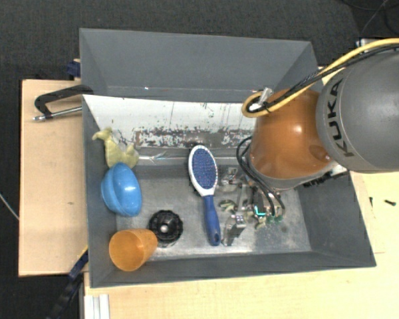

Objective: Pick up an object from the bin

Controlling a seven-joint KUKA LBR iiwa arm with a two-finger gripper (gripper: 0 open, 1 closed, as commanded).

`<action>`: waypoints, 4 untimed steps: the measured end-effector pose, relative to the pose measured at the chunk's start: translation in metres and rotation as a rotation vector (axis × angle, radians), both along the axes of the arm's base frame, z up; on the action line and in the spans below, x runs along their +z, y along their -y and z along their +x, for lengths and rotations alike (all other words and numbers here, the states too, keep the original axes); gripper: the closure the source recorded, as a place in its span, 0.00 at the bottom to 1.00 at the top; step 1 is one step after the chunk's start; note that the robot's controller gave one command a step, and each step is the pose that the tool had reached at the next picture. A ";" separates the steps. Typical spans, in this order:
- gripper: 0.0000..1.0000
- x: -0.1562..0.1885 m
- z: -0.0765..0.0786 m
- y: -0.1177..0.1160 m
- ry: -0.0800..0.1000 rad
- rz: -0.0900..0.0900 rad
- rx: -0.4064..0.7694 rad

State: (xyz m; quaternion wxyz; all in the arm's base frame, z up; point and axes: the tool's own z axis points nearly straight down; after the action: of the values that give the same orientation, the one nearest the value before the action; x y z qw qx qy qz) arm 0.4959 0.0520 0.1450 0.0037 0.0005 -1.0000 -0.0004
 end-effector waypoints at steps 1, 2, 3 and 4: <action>0.00 -0.049 0.014 0.008 0.023 0.000 0.150; 1.00 -0.050 0.011 0.011 0.010 -0.005 0.148; 0.00 -0.054 0.010 0.008 0.011 0.001 0.149; 1.00 -0.054 0.010 0.008 0.010 0.001 0.150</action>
Offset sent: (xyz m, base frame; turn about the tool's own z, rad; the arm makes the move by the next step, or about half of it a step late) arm 0.0087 -0.0087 -0.0549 -0.1510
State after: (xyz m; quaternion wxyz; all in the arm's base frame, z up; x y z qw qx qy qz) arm 0.5054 0.0440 0.0906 -0.0014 0.0753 -0.9972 -0.0006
